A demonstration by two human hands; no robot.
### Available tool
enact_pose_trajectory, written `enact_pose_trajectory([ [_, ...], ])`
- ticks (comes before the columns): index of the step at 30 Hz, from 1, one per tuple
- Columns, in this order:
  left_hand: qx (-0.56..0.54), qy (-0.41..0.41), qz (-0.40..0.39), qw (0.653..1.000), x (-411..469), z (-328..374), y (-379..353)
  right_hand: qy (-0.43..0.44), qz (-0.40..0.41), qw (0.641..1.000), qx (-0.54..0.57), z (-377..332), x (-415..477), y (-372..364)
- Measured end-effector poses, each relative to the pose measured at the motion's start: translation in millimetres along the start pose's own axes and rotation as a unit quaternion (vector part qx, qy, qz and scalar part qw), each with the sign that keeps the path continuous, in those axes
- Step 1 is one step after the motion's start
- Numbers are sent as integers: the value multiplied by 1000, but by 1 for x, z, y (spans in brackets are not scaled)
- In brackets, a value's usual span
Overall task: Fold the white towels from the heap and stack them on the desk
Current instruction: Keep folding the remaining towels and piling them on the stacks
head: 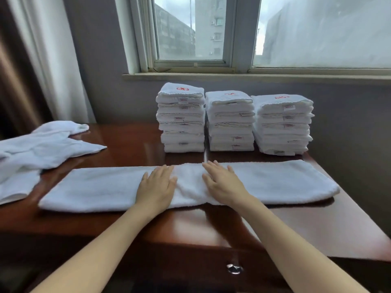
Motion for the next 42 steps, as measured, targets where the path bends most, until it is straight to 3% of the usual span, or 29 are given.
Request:
enact_pose_trajectory([
  [4, 67, -4, -83, 994, 1, -28, -7, -14, -36, 998, -54, 4, 3, -23],
  [15, 88, -10, -102, 991, 4, -41, -7, -83, -61, 987, -122, 2, 6, -19],
  [19, 61, -2, -79, 995, 4, -39, -3, 42, -51, 995, -70, -64, 18, -40],
  [22, 58, 3, -45, 997, 3, -56, 7, 83, -66, 990, -88, -91, 29, -61],
  [32, 105, 166, -75, 977, -3, -210, 37, 118, -73, 987, -84, -148, 73, -94],
  [42, 81, 301, -10, 950, -8, -257, 60, 102, -70, 988, -96, -142, 78, -112],
])
Point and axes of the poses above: each hand's wrist, its own x-axis towards the middle knuckle, its own y-axis out of the back of the hand, z = x × y, the point moved 7 cm from there along x, towards the middle knuckle, and after that the axes turned 2 degrees about x, right-handed, at the moved point
